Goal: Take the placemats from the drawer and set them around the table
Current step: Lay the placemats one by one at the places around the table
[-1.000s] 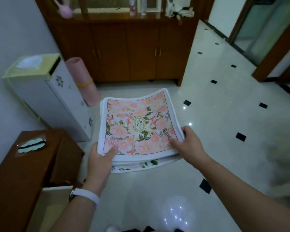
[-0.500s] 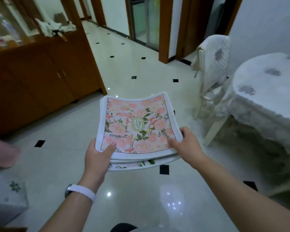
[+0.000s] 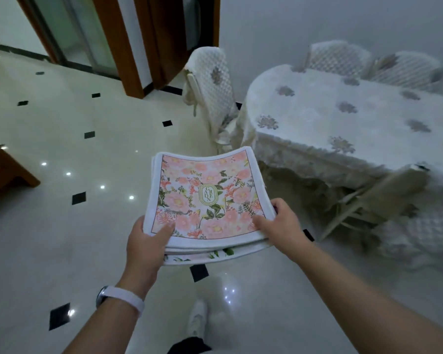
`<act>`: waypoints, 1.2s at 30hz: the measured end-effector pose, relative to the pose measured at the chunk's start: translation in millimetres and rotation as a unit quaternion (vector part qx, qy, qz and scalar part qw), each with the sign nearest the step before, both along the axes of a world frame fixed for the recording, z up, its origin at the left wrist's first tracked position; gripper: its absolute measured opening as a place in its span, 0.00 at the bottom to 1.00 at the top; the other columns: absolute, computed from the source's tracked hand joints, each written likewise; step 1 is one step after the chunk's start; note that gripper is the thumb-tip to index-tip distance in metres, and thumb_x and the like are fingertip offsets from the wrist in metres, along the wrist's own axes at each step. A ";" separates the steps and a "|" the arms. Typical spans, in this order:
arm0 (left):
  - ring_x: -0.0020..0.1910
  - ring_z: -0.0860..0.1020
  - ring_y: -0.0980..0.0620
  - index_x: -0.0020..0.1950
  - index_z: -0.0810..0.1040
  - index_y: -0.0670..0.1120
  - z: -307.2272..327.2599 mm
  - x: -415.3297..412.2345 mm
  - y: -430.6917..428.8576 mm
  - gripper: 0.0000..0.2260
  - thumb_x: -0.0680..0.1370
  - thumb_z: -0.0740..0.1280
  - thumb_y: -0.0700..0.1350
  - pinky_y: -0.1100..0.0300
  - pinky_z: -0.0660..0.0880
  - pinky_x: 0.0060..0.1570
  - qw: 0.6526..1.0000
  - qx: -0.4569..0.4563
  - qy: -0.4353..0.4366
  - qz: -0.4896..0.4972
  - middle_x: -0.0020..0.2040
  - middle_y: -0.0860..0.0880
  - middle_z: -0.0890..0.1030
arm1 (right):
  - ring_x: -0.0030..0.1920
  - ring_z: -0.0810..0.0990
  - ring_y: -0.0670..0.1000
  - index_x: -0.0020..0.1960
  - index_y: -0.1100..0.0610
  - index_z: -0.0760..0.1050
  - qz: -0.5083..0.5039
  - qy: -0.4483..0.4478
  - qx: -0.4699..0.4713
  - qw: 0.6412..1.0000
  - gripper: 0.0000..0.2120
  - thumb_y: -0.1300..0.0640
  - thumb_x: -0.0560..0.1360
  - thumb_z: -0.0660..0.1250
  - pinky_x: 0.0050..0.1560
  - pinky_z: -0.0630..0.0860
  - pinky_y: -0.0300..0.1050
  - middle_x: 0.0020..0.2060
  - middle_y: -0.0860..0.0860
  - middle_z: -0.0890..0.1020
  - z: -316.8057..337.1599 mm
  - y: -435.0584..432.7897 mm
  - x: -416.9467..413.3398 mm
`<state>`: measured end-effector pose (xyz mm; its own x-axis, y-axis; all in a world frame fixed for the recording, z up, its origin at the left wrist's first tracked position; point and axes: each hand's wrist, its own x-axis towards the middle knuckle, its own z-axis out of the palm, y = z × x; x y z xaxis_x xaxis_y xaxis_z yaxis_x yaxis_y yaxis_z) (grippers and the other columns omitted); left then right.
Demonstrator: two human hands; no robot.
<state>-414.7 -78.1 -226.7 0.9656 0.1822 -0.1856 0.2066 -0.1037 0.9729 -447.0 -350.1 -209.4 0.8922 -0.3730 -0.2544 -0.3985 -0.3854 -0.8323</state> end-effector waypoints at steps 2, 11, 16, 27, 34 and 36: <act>0.37 0.80 0.44 0.48 0.78 0.47 -1.2 28.6 -1.0 0.06 0.74 0.74 0.42 0.50 0.79 0.34 1.000 -0.011 0.003 -0.027 0.41 0.43 0.82 | 0.43 0.81 0.45 0.51 0.49 0.71 -0.030 0.001 -0.012 0.999 0.11 0.53 0.73 0.71 0.41 0.80 0.45 0.46 0.45 0.80 2.8 2.7 11.9; 0.36 0.81 0.49 0.49 0.78 0.47 -0.9 115.6 -59.3 0.06 0.75 0.73 0.42 0.57 0.76 0.31 0.979 -0.053 0.001 -0.199 0.41 0.47 0.82 | 0.44 0.79 0.45 0.53 0.52 0.71 -0.192 -0.022 -0.050 0.980 0.13 0.54 0.73 0.71 0.38 0.76 0.41 0.46 0.46 0.79 19.0 -21.9 13.0; 0.36 0.82 0.50 0.51 0.78 0.45 1.2 124.7 -125.6 0.09 0.74 0.74 0.41 0.61 0.76 0.30 0.953 -0.077 0.024 -0.292 0.41 0.48 0.83 | 0.44 0.80 0.47 0.51 0.52 0.71 -0.292 -0.030 -0.039 0.955 0.12 0.56 0.72 0.72 0.40 0.77 0.44 0.46 0.47 0.80 19.4 -58.2 -20.6; 0.40 0.84 0.50 0.55 0.79 0.46 -3.9 101.7 -280.8 0.11 0.73 0.74 0.40 0.60 0.78 0.34 0.907 -0.040 0.030 -0.417 0.45 0.46 0.84 | 0.42 0.80 0.47 0.52 0.52 0.72 -0.413 -0.024 -0.013 0.910 0.11 0.56 0.73 0.71 0.36 0.74 0.41 0.44 0.46 0.80 -3.6 -163.7 -91.0; 0.40 0.83 0.48 0.53 0.78 0.48 4.8 61.0 -411.8 0.10 0.74 0.73 0.40 0.59 0.77 0.33 0.894 -0.032 0.021 -0.446 0.45 0.47 0.84 | 0.41 0.80 0.44 0.52 0.51 0.71 -0.440 -0.050 0.013 0.897 0.11 0.58 0.73 0.71 0.35 0.75 0.37 0.43 0.44 0.80 -2.0 -284.3 -135.7; 0.39 0.83 0.48 0.52 0.79 0.50 6.7 46.5 -447.9 0.10 0.74 0.73 0.40 0.56 0.78 0.34 0.892 -0.029 0.016 -0.451 0.44 0.48 0.85 | 0.41 0.80 0.44 0.50 0.50 0.71 -0.441 -0.048 0.015 0.896 0.10 0.58 0.74 0.71 0.34 0.74 0.36 0.43 0.44 0.79 -1.0 -317.0 -152.9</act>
<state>-368.2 -526.0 -220.0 0.7090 -0.6763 -0.1998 0.0923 -0.1920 0.9771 -599.9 -667.0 -210.4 0.2717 -0.9383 -0.2141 -0.4636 0.0674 -0.8835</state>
